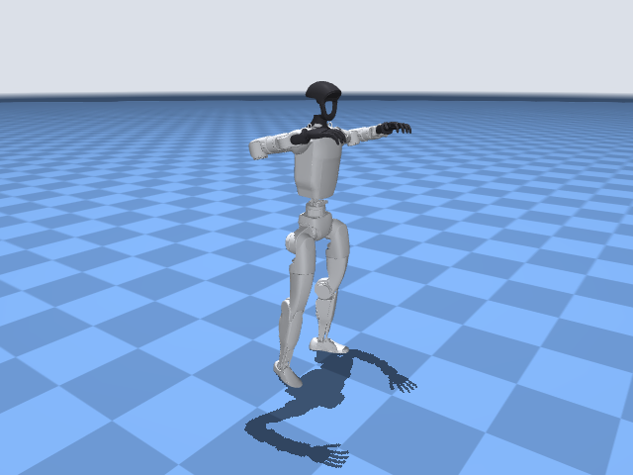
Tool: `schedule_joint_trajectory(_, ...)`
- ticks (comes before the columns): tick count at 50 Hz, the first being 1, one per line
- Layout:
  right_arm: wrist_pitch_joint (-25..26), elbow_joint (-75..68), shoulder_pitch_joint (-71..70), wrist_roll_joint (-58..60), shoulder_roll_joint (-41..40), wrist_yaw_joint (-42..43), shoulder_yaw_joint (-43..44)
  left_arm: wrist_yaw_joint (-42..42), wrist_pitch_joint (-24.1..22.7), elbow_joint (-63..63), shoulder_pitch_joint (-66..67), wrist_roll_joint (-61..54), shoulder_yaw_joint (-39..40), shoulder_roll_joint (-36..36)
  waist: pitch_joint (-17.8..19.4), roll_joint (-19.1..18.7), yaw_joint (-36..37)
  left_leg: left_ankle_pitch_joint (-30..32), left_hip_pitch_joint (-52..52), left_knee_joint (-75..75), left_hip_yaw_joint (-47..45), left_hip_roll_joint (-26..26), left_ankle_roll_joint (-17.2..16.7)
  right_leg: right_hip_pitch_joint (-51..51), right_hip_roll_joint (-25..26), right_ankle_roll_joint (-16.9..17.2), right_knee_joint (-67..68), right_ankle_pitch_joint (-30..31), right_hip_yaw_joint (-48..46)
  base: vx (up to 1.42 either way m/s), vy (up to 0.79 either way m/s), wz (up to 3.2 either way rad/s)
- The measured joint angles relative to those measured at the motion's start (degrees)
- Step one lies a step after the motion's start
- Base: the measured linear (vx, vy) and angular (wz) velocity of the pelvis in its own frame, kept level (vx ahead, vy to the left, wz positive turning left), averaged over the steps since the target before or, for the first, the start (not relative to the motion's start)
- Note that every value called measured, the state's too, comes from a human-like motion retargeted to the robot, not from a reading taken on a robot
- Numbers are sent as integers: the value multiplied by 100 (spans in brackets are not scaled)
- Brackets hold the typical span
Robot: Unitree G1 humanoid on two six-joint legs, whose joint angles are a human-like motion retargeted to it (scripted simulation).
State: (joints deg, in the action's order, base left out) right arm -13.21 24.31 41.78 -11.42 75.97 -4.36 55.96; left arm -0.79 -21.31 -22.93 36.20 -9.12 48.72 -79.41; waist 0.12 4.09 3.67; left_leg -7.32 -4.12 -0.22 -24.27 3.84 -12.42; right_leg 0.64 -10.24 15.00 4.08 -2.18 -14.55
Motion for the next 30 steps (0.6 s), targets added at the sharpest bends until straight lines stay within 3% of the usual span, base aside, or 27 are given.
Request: schedule_joint_trajectory(30,16,132,469,-19,99,-96,601,127,5,51,-333,-111,-295,-176,14,-3,-12,17,4,27,91,53,-8,61,41,0,3,-11,-103,0,0,0)
